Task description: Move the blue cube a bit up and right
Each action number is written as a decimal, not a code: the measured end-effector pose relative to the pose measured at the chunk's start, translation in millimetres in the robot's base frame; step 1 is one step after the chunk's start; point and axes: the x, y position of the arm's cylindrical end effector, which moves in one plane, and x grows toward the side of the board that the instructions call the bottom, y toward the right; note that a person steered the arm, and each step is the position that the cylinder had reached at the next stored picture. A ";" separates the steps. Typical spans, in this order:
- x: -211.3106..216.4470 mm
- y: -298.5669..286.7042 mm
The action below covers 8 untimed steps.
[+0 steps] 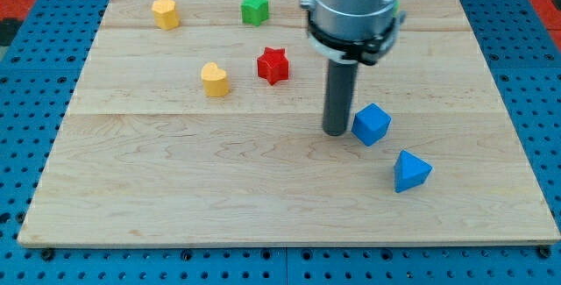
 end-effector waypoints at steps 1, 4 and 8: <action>0.0 33.8; -6.0 75.6; -4.6 74.3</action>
